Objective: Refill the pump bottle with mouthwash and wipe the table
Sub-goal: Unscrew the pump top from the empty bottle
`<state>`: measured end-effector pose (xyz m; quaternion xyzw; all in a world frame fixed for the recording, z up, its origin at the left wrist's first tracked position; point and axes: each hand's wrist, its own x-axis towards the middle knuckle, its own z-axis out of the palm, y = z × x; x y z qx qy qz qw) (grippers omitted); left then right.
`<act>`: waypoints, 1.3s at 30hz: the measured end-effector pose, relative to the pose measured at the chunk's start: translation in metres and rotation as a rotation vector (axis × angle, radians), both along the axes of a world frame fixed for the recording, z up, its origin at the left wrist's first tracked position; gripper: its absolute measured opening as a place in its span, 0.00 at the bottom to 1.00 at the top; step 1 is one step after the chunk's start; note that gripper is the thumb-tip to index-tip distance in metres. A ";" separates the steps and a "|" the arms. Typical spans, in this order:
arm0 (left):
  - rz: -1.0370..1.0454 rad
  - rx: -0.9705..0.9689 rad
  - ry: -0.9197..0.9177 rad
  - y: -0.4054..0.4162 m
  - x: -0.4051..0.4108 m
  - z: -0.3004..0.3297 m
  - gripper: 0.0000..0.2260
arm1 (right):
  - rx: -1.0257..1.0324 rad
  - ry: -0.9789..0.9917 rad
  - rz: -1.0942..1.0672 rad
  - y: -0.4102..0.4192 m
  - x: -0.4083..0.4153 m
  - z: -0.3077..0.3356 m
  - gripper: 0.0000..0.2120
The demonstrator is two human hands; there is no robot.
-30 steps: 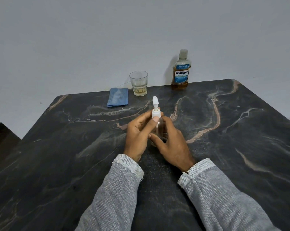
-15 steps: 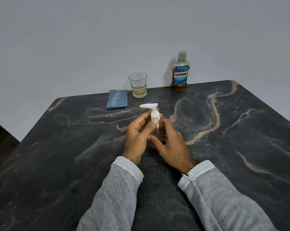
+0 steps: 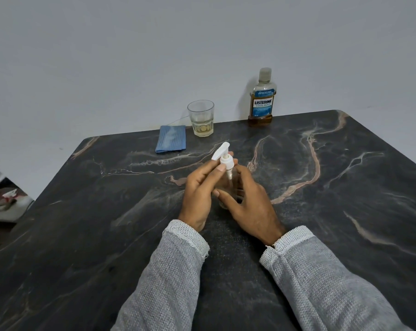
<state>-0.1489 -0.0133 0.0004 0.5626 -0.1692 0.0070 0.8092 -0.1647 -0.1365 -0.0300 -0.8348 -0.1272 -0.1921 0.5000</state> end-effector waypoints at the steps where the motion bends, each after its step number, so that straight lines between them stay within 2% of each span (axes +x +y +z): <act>1: 0.004 0.006 -0.004 0.000 0.000 0.000 0.11 | 0.002 -0.002 0.001 0.000 0.000 0.000 0.23; 10: 0.122 -0.003 -0.009 -0.004 -0.002 -0.002 0.10 | -0.013 -0.014 0.027 0.000 -0.003 0.001 0.32; 14: 0.132 -0.015 -0.011 -0.003 -0.001 -0.002 0.11 | -0.015 -0.010 0.030 0.001 -0.004 0.001 0.30; 20: 0.016 -0.017 -0.011 0.002 0.000 -0.001 0.12 | -0.012 -0.009 0.036 0.001 -0.002 -0.002 0.29; 27: 0.131 0.057 -0.043 0.005 -0.003 0.003 0.11 | -0.037 -0.037 0.041 0.002 -0.002 -0.003 0.27; 34: 0.265 -0.009 -0.053 0.005 -0.009 0.014 0.11 | -0.070 -0.046 0.060 0.003 -0.002 -0.003 0.26; 39: 0.335 -0.098 -0.081 0.014 -0.013 0.045 0.16 | -0.046 -0.045 0.076 0.002 -0.002 -0.004 0.24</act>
